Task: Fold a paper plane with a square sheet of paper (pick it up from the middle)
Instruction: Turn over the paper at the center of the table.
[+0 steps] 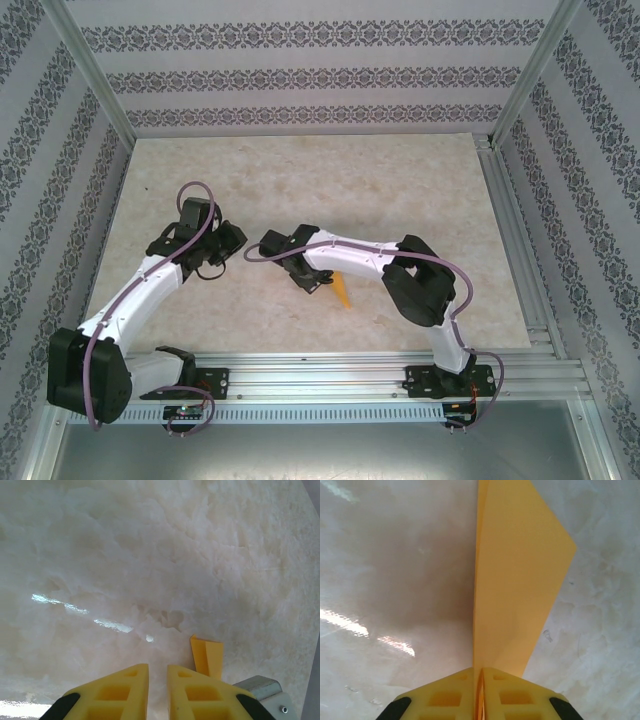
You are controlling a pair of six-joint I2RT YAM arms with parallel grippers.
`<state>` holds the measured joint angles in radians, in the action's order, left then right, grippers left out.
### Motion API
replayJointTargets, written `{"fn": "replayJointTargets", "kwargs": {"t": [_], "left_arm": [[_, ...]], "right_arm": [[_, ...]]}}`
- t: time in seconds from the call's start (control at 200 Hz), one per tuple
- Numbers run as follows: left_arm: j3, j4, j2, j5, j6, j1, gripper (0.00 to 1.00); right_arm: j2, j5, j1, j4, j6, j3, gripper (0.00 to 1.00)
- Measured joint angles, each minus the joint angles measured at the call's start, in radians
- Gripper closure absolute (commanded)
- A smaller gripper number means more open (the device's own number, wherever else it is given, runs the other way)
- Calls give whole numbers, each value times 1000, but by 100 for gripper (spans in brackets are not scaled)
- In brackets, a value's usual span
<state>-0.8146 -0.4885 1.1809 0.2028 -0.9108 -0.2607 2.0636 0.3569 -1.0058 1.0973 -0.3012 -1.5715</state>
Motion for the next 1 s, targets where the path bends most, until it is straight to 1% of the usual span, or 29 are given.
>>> {"fn": "replayJointTargets", "kwargs": {"t": [0.165,0.36,0.435,0.594,0.674,0.809,0.874,0.999], "left_arm": [[4,-2,-10,2,0,8,81],[4,-3,-10,18,0,12,80],[4,-2,-10,26,0,12,78],[5,24,6,79,1,12,75],[5,54,43,124,3,12,75],[4,105,142,202,4,10,76],[-2,115,185,227,4,9,76],[-23,131,246,259,4,2,76]], "right_arm": [[6,-41,0,-16,-15,0,86],[10,-137,7,-89,-31,35,85],[10,-163,10,-111,-42,48,86],[-2,-245,37,-200,-55,111,88],[-42,-314,69,-269,-68,166,85],[-130,-433,136,-378,-83,282,76],[-152,-459,158,-405,-91,307,71],[-192,-484,163,-441,-93,337,70]]}}
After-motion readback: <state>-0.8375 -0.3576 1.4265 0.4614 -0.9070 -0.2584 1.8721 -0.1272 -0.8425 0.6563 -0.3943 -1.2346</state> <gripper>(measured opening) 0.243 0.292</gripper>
